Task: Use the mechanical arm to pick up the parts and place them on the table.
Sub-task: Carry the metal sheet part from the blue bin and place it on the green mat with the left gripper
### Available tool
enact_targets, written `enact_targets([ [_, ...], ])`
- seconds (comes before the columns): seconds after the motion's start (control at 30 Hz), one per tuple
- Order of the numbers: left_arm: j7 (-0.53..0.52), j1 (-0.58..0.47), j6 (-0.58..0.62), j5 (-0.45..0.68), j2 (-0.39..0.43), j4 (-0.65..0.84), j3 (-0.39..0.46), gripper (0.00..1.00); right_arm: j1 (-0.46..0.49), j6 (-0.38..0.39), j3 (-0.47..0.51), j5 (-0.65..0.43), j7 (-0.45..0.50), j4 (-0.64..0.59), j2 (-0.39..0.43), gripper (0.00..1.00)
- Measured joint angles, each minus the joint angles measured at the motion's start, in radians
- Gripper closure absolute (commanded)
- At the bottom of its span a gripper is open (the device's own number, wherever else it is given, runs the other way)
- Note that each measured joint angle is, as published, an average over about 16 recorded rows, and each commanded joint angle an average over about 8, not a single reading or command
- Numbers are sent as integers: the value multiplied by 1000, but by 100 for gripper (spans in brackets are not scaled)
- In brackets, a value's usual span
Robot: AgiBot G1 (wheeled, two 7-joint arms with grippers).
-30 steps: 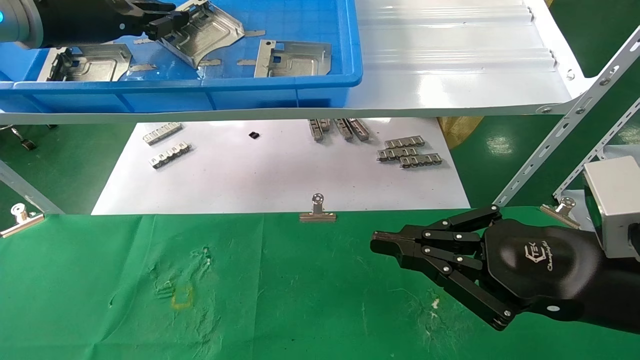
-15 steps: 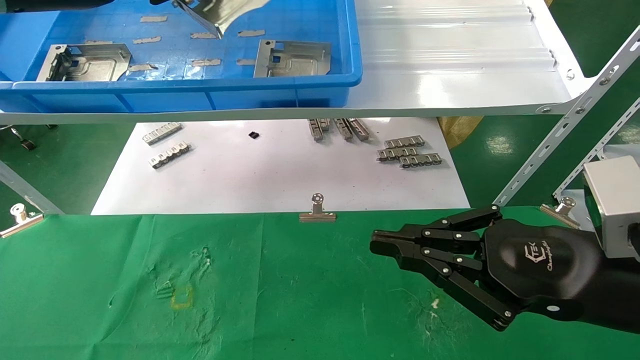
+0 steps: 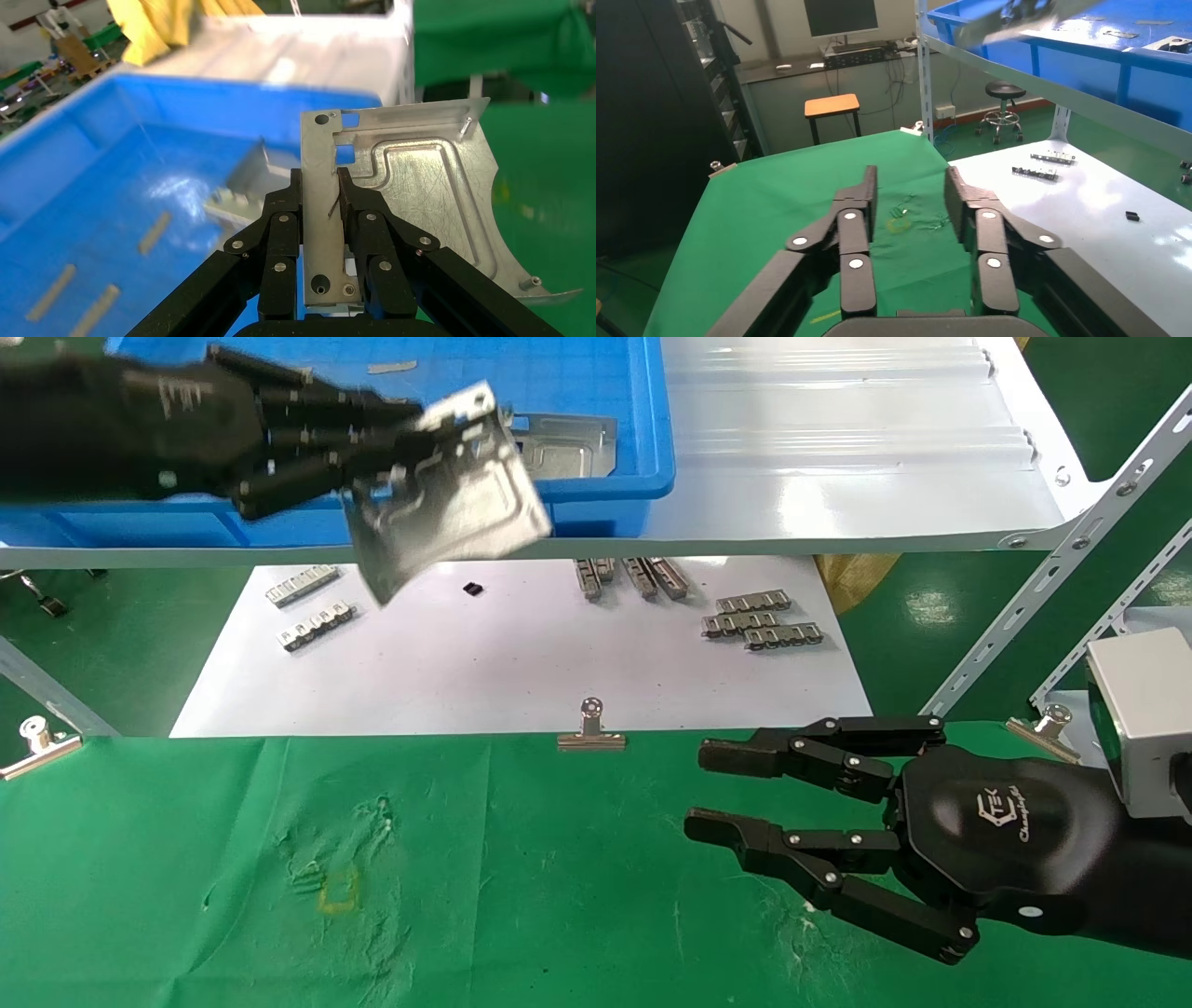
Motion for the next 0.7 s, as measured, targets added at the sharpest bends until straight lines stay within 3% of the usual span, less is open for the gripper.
enact_targets([
  [0.37,126,238,-3,-196,-210,-286,148,100,0,0,0,0,0,0,0,0],
  [0.7,309,285,-25,-117,-238,-252,300,100,0,0,0,0,0,0,0,0],
])
